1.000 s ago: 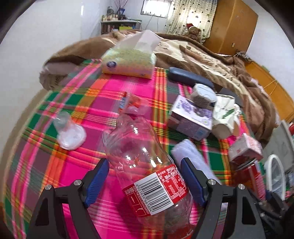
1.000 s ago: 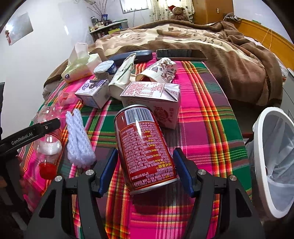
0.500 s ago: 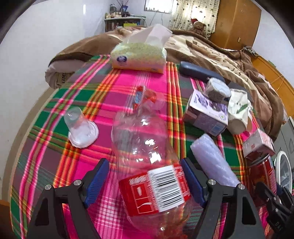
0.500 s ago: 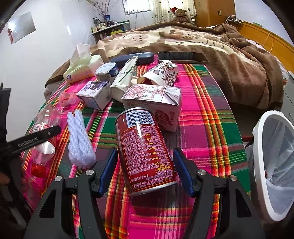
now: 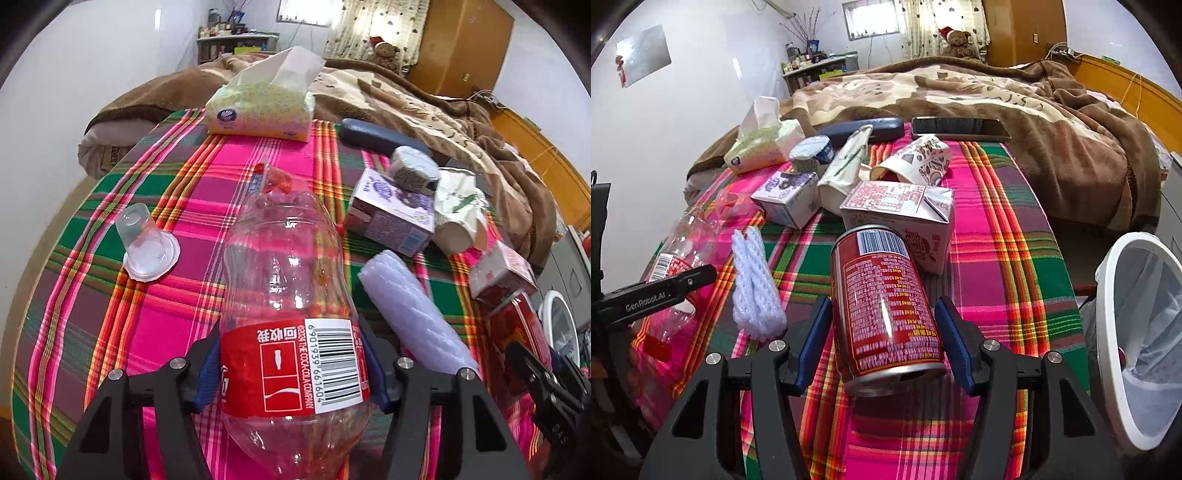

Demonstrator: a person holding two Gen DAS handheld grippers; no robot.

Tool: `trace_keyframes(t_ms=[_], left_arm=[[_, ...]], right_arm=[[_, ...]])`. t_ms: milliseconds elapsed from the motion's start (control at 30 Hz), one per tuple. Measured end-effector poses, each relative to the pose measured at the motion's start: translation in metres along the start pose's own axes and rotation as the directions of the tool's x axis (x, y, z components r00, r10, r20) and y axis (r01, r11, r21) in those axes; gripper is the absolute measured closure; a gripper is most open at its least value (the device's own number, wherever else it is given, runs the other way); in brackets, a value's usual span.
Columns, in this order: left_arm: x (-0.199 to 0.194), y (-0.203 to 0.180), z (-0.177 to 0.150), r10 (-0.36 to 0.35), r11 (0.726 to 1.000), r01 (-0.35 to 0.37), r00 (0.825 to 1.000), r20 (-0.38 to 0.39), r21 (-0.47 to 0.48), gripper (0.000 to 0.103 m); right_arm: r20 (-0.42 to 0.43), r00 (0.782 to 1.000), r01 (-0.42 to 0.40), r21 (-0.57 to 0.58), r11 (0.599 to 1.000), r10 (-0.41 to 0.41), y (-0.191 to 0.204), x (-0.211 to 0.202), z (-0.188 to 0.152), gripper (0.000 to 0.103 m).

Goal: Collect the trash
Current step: 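Grasp the clear plastic bottle with the left tool while the right tool grasps a red can, then carry the bottle and can to the wastebasket and open both tools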

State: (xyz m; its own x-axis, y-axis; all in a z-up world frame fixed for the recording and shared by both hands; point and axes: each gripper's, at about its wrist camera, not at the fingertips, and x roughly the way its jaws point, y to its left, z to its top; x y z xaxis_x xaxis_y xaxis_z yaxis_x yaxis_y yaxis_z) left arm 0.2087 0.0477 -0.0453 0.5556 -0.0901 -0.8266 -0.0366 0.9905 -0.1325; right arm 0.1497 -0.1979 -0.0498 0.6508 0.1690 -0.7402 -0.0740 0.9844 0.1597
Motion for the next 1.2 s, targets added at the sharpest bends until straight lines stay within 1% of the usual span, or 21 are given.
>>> trace_keyframes(t_ms=[200, 400, 533, 633, 700, 767, 867, 1033, 1133, 1200], left_arm=[[-0.016, -0.006, -0.008, -0.017, 1.000, 0.016, 0.999, 0.030, 0.025, 0.039], [-0.026, -0.017, -0.019, -0.041, 0.998, 0.039, 0.998, 0.036, 0.053, 0.039], [-0.030, -0.024, -0.024, -0.064, 0.996, 0.062, 0.997, 0.031, 0.061, 0.039], [-0.036, -0.033, -0.028, -0.068, 0.994, 0.064, 0.997, 0.045, 0.090, 0.039], [-0.040, -0.038, -0.030, -0.091, 0.992, 0.087, 0.995, 0.043, 0.096, 0.039], [-0.043, -0.042, -0.031, -0.098, 0.990, 0.093, 0.994, 0.046, 0.102, 0.039], [-0.048, -0.048, -0.033, -0.111, 0.988, 0.105, 0.992, 0.055, 0.110, 0.039], [-0.050, -0.057, -0.036, -0.124, 0.985, 0.117, 0.991, 0.053, 0.124, 0.039], [-0.047, -0.057, -0.037, -0.121, 0.986, 0.115, 0.992, 0.041, 0.121, 0.039], [-0.044, -0.058, -0.039, -0.115, 0.986, 0.111, 0.993, 0.030, 0.123, 0.039]], right_arm=[[0.018, 1.000, -0.015, 0.013, 1.000, 0.015, -0.003, -0.005, -0.002, 0.045], [0.027, 0.999, -0.040, 0.027, 0.999, 0.040, -0.009, -0.011, -0.007, 0.045], [0.044, 0.998, -0.042, 0.041, 0.998, 0.041, -0.012, -0.016, -0.009, 0.046], [0.054, 0.998, -0.043, 0.050, 0.998, 0.041, -0.016, -0.020, -0.010, 0.046], [0.060, 0.998, -0.040, 0.053, 0.998, 0.037, -0.017, -0.022, -0.011, 0.046], [0.066, 0.997, -0.042, 0.055, 0.998, 0.038, -0.019, -0.024, -0.012, 0.046], [0.054, 0.998, -0.035, 0.050, 0.998, 0.033, -0.022, -0.023, -0.015, 0.046], [-0.045, 0.998, -0.041, 0.016, 0.999, 0.042, -0.020, -0.008, -0.021, 0.046], [-0.079, 0.996, -0.044, 0.010, 0.999, 0.045, -0.019, -0.002, -0.019, 0.046], [-0.089, 0.996, -0.031, -0.006, 0.999, 0.031, -0.016, 0.002, -0.015, 0.046]])
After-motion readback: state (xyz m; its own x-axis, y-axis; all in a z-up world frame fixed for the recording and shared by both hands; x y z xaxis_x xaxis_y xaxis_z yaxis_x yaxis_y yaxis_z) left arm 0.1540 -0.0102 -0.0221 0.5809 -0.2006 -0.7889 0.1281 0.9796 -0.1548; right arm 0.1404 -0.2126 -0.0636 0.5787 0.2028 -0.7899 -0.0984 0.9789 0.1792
